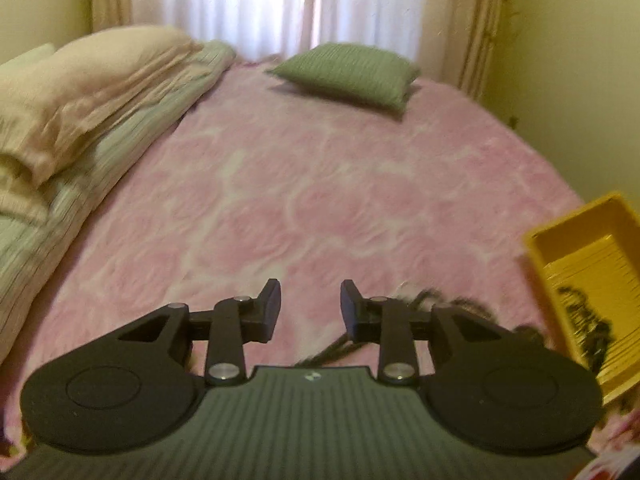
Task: Organize jewelry
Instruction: 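Open the left gripper to drop the beads into the tray, then grasp another dark bead strand from the pile with the left gripper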
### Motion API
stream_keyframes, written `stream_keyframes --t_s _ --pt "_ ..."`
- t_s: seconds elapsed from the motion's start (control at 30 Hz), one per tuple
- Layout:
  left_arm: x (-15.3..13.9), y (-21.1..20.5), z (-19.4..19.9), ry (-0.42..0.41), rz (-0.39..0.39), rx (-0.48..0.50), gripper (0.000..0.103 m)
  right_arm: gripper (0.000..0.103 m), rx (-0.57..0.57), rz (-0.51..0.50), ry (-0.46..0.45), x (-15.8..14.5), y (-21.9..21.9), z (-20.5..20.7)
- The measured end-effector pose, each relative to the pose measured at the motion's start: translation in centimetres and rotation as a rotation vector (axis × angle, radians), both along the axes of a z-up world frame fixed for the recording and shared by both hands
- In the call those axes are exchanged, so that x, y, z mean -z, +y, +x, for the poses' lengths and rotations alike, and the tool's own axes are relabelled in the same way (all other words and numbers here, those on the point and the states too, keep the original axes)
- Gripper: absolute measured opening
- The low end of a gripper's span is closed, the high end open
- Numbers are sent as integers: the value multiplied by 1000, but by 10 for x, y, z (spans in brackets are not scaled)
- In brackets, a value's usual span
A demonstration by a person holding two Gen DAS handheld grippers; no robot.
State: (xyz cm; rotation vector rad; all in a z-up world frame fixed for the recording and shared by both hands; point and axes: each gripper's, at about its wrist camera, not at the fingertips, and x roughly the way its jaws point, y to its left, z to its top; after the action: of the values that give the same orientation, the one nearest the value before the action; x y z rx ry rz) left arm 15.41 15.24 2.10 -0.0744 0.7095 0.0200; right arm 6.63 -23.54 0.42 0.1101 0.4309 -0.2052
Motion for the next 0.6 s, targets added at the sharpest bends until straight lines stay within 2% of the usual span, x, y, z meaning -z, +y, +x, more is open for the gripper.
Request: stream_keyframes --t_s 0.3,0.6 --pt "65 14 -3 127 -16 -33 31 9 3 -15 7 3 1 2" --pt "91 7 2 159 24 -26 32 9 5 -25 9 4 4 3"
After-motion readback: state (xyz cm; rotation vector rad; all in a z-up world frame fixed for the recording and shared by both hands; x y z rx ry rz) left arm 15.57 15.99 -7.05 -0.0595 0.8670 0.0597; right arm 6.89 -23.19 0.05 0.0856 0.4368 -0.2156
